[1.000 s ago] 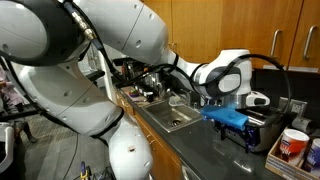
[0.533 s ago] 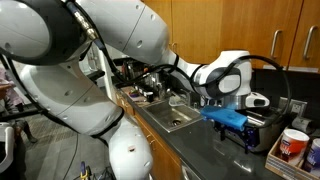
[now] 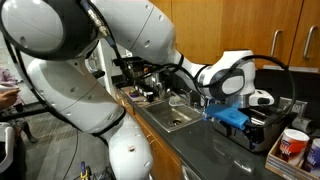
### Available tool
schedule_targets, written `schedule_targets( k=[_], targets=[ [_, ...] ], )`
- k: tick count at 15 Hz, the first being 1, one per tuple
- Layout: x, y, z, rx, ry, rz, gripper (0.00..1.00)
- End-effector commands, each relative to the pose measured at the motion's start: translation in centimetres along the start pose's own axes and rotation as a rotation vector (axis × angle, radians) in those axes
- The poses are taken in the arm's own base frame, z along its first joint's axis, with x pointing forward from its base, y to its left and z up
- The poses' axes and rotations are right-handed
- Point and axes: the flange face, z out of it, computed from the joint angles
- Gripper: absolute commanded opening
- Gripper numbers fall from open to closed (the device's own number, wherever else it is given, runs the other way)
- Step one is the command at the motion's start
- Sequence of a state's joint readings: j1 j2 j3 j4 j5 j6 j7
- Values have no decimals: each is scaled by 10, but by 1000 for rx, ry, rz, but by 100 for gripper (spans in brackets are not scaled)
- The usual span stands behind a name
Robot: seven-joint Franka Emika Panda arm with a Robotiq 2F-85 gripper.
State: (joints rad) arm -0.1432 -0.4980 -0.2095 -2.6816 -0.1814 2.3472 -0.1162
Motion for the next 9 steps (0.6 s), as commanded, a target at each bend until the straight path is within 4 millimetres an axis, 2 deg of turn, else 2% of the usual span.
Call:
schedule_targets(
  k=[1, 6, 9],
  targets=[
    [29, 2, 6, 11, 51, 66, 100],
    [51, 16, 29, -17, 76, 132, 100],
    [59, 33, 42, -41, 80, 185, 100]
  ],
)
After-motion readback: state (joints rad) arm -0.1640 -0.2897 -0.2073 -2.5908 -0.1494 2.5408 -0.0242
